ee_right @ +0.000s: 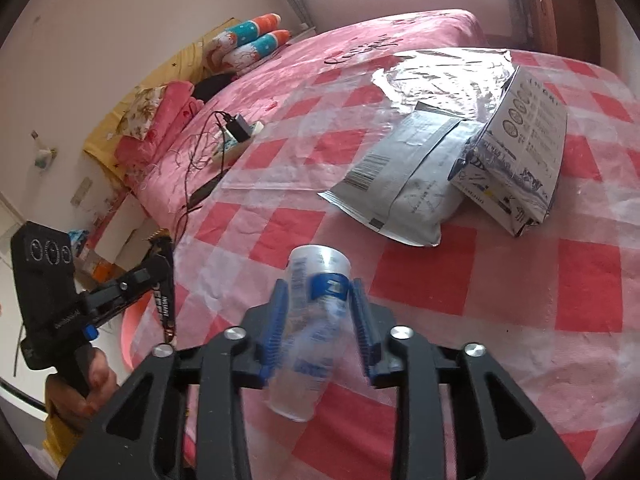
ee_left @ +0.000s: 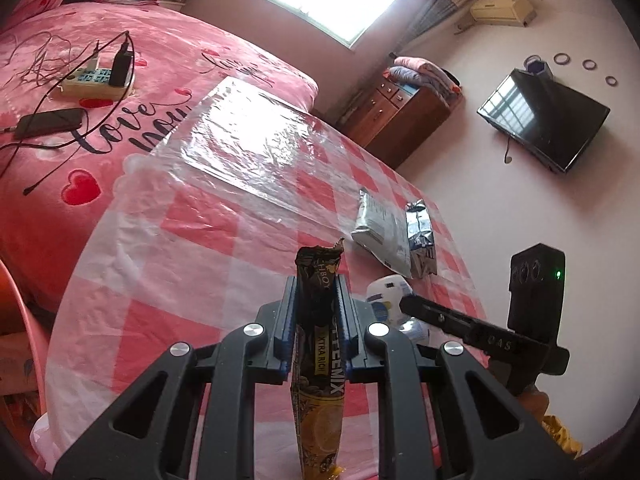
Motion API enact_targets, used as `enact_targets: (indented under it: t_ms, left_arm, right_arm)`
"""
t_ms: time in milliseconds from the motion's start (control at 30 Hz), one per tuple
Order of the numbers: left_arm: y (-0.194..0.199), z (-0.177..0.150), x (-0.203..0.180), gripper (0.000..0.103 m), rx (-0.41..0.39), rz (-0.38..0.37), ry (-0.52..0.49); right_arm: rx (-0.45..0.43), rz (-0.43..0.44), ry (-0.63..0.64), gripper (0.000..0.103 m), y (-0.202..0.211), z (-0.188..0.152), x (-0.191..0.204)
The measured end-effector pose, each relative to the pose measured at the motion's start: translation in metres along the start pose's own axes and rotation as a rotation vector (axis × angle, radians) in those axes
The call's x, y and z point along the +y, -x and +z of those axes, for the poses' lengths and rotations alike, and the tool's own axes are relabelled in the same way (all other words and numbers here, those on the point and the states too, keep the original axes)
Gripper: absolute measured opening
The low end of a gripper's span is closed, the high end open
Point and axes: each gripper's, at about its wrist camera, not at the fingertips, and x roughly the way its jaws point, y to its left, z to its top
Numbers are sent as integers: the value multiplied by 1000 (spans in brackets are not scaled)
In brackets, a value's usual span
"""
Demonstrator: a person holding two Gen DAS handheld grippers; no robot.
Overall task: Collect trash
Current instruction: 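Carry the coffee stick with left tool while right tool carries bottle to bin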
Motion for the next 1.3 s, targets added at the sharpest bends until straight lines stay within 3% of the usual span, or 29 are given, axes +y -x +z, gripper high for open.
enact_targets:
  t_ms: [67, 200, 300, 333, 367, 600, 700, 967, 1300]
  left_arm:
    - [3, 0, 3, 19, -9, -1, 5]
    - [4, 2, 8, 19, -16, -6, 12]
    - [7, 1, 10, 19, -22, -9, 19]
    - [8, 2, 12, 19, -24, -10, 22]
    - [10, 2, 13, 19, -28, -10, 26]
    - [19, 3, 20, 19, -48, -21, 44]
    - [27, 4, 25, 19, -64, -23, 53]
    - [66, 12, 44, 18, -149, 3, 87]
    - [148, 15, 87, 18, -303, 120, 158]
  right_arm:
    - [-7, -35, 6, 76, 0, -4, 4]
    - [12, -97, 50, 77, -11, -8, 14]
    - [7, -170, 112, 76, -15, -12, 23]
    - [4, -198, 132, 72, -17, -13, 26]
    - [2, -229, 156, 62, -18, -14, 29]
    - [5, -214, 161, 62, -24, -12, 32]
    - [7, -178, 150, 62, -24, -8, 38]
    - [31, 37, 128, 62, -32, 16, 86]
    - [112, 342, 254, 62, -77, 24, 213]
